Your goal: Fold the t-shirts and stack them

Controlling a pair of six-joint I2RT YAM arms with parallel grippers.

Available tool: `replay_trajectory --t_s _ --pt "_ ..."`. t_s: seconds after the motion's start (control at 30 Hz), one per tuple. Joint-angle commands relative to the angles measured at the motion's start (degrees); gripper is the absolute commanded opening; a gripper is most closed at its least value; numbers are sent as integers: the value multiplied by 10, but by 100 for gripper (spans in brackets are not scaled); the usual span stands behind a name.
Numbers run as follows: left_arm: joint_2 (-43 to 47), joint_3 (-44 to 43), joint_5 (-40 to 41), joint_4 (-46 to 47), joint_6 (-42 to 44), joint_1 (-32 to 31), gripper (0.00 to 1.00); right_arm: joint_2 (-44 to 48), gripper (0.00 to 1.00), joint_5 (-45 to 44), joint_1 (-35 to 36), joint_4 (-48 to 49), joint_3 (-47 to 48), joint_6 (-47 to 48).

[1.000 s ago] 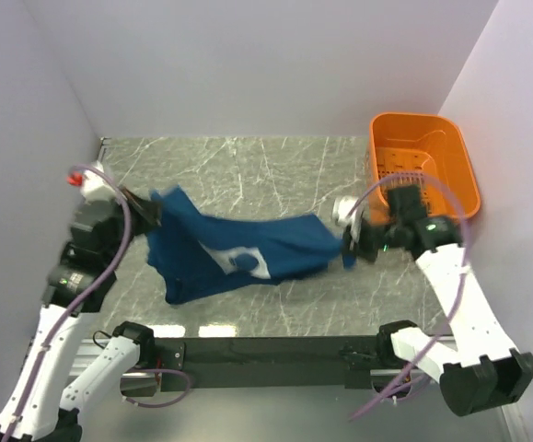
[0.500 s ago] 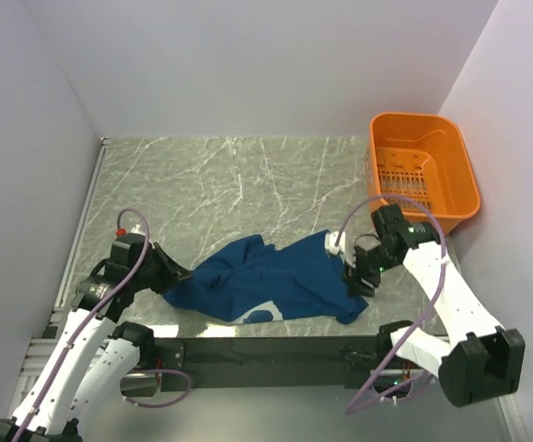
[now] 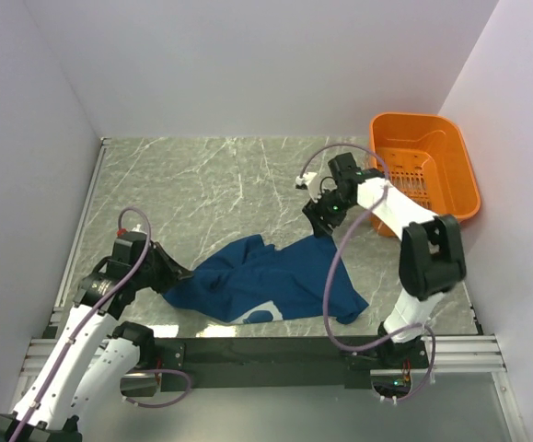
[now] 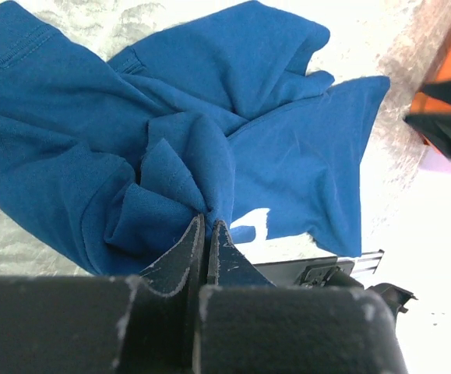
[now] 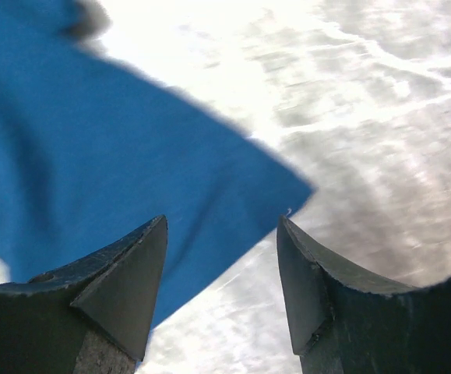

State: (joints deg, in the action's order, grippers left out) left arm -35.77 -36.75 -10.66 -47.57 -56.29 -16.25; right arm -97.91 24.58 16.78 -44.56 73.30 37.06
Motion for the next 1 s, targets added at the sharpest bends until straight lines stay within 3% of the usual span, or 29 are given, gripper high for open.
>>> replay_trajectory --t_s 0.0,0.23,0.7,0.9,0.97 --pt "16 -5 13 5 -8 3 1 -39 65 -67 2 10 58 -26" --pt "29 5 13 6 -16 3 1 -102 65 -109 2 -4 86 -14" --pt "3 10 -4 20 -2 3 1 -143 59 -121 3 3 69 -26" --pt "2 19 -9 15 2 3 1 -151 42 -109 3 4 61 -30" --pt "2 19 -9 20 0 3 1 -152 29 -97 3 0 60 -29"
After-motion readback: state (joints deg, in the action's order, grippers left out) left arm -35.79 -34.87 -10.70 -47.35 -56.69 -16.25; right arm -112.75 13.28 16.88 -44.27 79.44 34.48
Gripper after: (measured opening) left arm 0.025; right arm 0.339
